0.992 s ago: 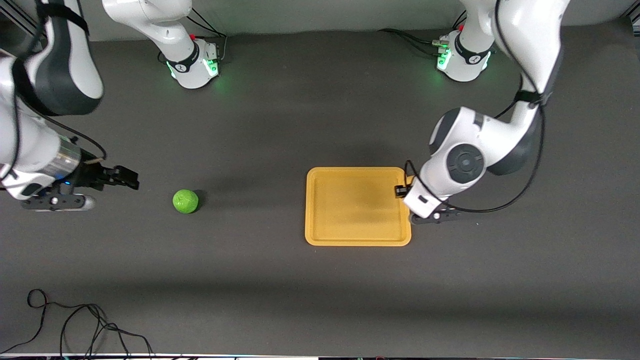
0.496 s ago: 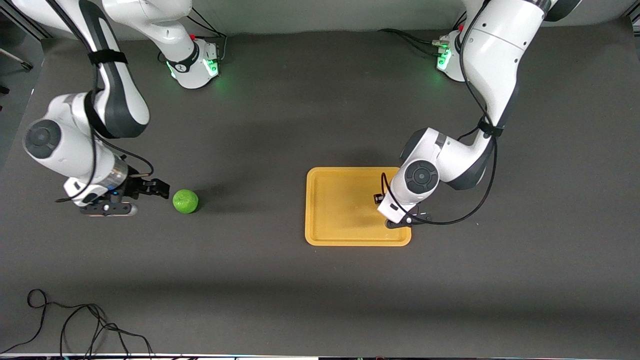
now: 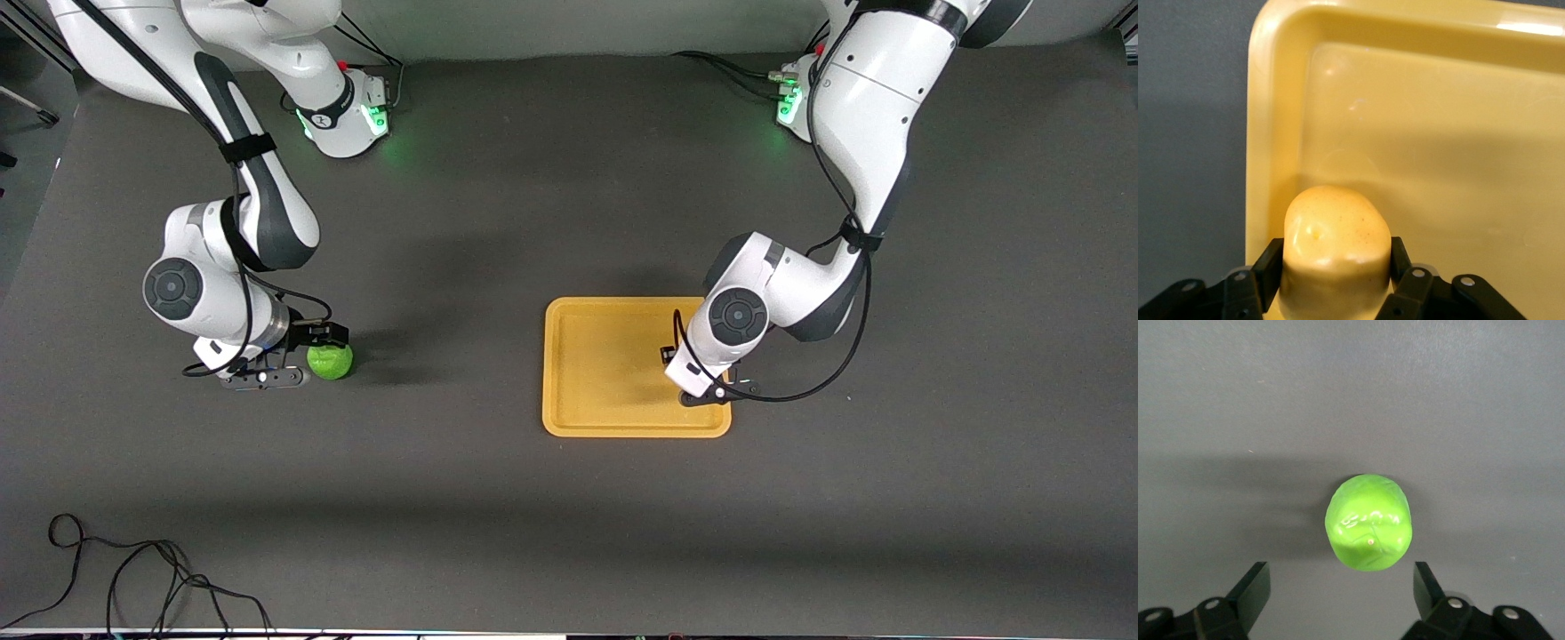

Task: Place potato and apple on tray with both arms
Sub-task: 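Release the potato on the tray while the right gripper grasps the apple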

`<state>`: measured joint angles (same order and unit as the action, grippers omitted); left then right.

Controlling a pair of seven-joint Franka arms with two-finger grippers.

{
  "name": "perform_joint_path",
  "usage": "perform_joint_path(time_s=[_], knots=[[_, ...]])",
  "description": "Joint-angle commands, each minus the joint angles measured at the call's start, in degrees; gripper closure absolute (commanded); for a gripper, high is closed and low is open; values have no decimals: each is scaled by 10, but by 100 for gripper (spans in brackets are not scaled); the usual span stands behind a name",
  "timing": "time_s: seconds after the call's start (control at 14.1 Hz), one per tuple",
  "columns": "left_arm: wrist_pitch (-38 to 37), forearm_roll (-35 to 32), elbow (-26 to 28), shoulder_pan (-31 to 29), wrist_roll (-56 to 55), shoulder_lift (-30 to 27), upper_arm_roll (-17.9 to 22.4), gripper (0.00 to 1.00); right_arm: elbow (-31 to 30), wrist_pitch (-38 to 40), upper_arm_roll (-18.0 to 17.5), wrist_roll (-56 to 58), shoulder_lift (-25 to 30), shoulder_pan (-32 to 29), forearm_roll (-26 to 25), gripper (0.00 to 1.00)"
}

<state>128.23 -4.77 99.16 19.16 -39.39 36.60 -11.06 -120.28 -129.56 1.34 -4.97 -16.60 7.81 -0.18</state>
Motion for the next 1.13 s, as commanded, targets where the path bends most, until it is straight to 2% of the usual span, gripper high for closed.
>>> perform_joint_path(time_s=[0.0,0.28,0.5,0.64,0.71,0.78,0.85,0.99,1.06], knots=[[-3,-16,-8,10,-16,-1,7,0,3,-15,6,-10,-19,5,-36,5],[-47,-13,-12,-3,-4,-56,8,0,1,-31,8,-27,-45,1,-32,7],[-110,-7,-13,-27,20,-135,6,0,3,-60,8,-42,-69,3,-32,8],[-181,-7,-11,-34,30,-194,12,0,5,-73,8,-43,-80,1,-32,20],[-202,-8,-11,-50,54,-221,13,0,6,-77,8,-47,-87,0,-32,21],[-221,-6,-11,-74,88,-244,11,0,6,-87,7,-57,-91,-1,-32,31],[-238,-2,-11,-97,119,-266,10,0,7,-86,7,-65,-91,3,-32,52],[-273,10,-6,-116,154,-310,14,0,22,-51,2,-93,-69,8,-32,62],[-281,6,-1,-118,155,-334,15,0,51,-3,1,-106,-62,28,-31,63]])
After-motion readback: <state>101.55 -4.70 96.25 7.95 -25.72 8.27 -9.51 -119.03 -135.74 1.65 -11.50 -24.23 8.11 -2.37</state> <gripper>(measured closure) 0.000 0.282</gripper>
